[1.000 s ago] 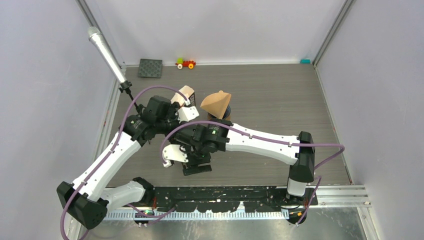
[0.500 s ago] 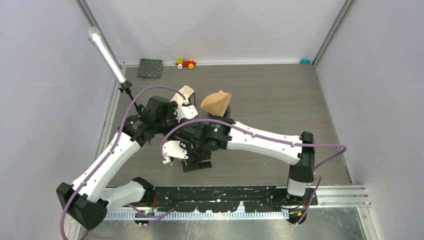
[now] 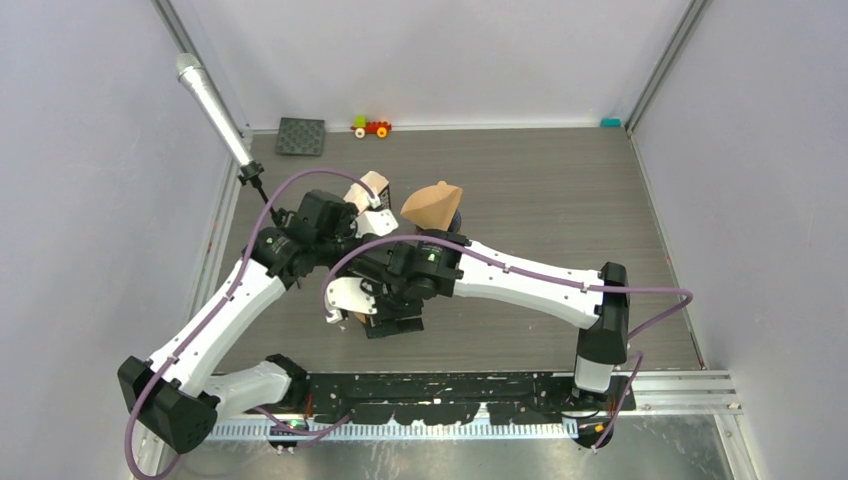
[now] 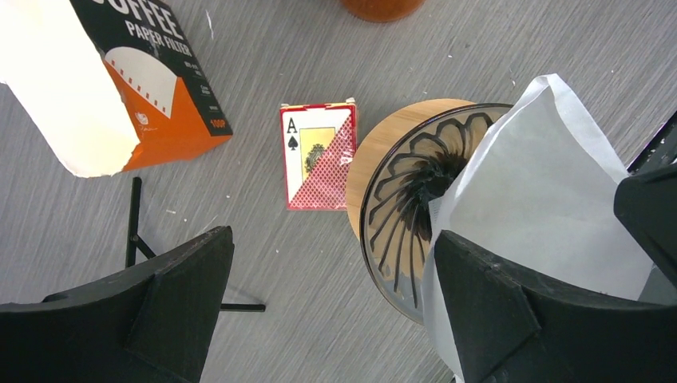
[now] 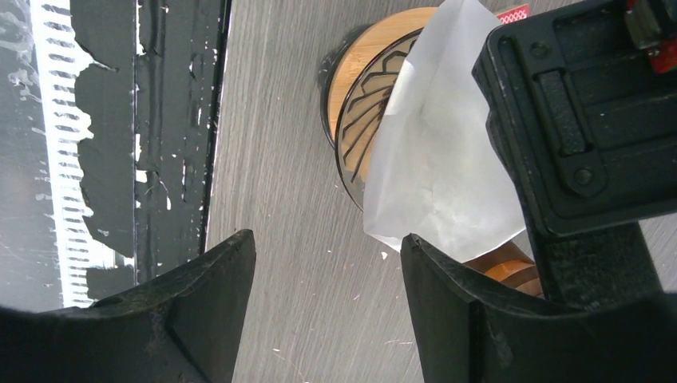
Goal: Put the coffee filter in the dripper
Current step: Place the coffee filter in the coffee dripper.
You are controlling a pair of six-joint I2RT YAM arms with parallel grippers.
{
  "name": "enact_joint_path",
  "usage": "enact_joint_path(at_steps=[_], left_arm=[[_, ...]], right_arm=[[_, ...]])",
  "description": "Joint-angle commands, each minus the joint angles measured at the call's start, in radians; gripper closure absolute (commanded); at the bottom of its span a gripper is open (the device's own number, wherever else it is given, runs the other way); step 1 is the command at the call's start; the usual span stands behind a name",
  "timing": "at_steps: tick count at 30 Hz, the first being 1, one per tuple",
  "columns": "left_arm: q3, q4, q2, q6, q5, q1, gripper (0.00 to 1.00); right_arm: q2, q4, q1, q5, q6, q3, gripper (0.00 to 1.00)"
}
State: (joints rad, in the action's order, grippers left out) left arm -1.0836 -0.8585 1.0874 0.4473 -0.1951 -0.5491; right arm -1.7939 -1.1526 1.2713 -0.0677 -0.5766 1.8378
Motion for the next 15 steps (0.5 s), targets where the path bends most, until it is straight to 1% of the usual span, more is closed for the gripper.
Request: enact_joint_path(at_steps=[1,5,9,15], left_arm=[[-0.020,-0.064,-0.012,0.000,-0.075,-0.027,0.00],[-0.015,-0.069,-0.023,-0.009,-0.079,-0.027,0.00],[-0.013,-0.085,-0.032,-0.003,-0.094,-0.028,0.00],[-0.025,-0.108,-0.052,-0.008,-0.150,-0.027,0.00]], right_arm=[[-0.027,0.111,-0.042,0.041,-0.004,0.015,0.28],[-0.045,0.135,-0.042,0.043,-0.008,-0.018,0.30],[-0.058,0.136,-0.042,0.040,-0.009,-0.010,0.32],[-0.058,0.130,-0.043,0.043,-0.011,-0.006,0.32]])
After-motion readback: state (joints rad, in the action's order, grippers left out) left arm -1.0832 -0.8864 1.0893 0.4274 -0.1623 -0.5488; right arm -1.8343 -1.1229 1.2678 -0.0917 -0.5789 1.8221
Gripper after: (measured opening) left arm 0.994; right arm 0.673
